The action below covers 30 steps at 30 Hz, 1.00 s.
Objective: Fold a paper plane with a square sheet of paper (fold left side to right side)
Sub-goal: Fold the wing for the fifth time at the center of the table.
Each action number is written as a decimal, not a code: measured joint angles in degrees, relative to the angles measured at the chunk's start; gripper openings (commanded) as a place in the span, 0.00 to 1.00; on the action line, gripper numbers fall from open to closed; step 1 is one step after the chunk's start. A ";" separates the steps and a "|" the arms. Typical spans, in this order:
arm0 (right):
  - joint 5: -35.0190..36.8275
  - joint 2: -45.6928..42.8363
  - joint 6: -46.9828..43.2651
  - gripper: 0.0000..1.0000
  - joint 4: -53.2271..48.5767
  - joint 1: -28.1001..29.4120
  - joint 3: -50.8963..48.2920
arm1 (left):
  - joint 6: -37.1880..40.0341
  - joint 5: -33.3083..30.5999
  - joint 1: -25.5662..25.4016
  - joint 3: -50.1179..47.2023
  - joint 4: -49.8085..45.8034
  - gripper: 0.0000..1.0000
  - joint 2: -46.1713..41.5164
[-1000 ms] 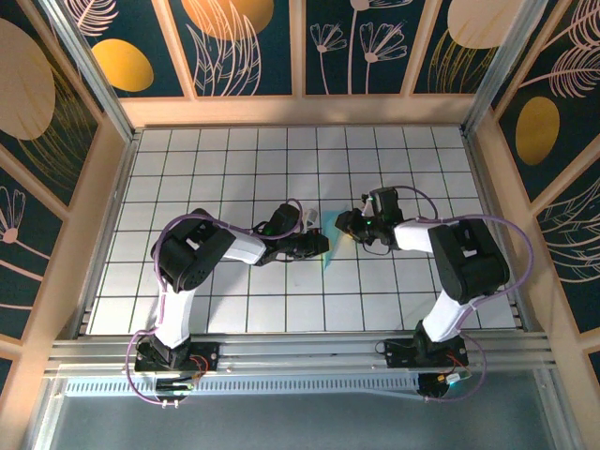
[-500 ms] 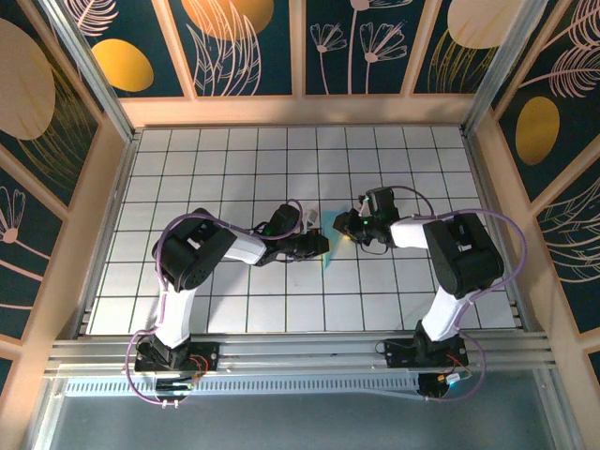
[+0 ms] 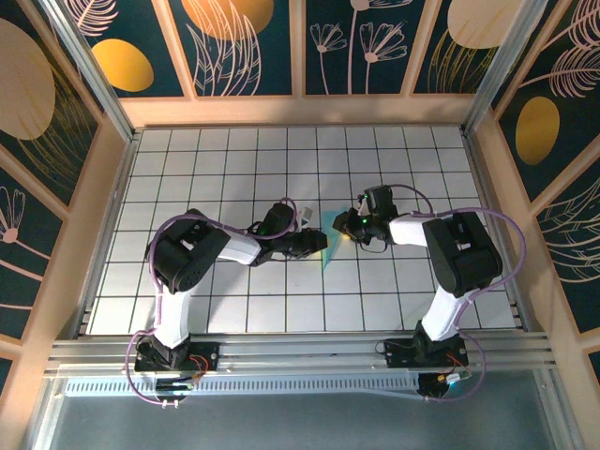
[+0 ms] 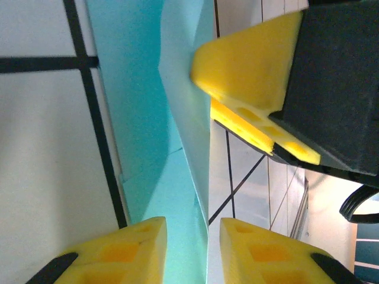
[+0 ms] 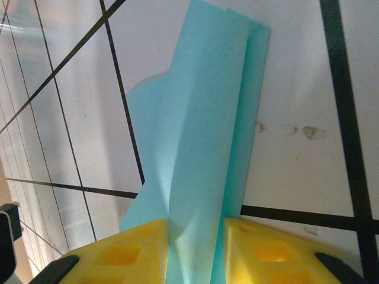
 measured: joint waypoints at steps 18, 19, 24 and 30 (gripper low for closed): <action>0.24 0.00 -0.44 0.30 -0.17 0.13 0.02 | -0.24 -1.05 2.12 1.46 -0.15 0.20 0.74; 0.24 0.00 -0.44 0.30 -0.17 0.13 0.02 | -0.24 -1.05 2.12 1.53 -0.15 0.20 0.92; 0.28 0.00 -0.44 0.30 -0.24 0.15 0.04 | -0.24 -0.98 2.08 1.90 -0.15 0.21 1.53; 0.48 0.00 -0.46 0.30 -0.39 0.20 0.11 | 0.20 -2.29 2.05 1.86 -0.96 0.27 1.03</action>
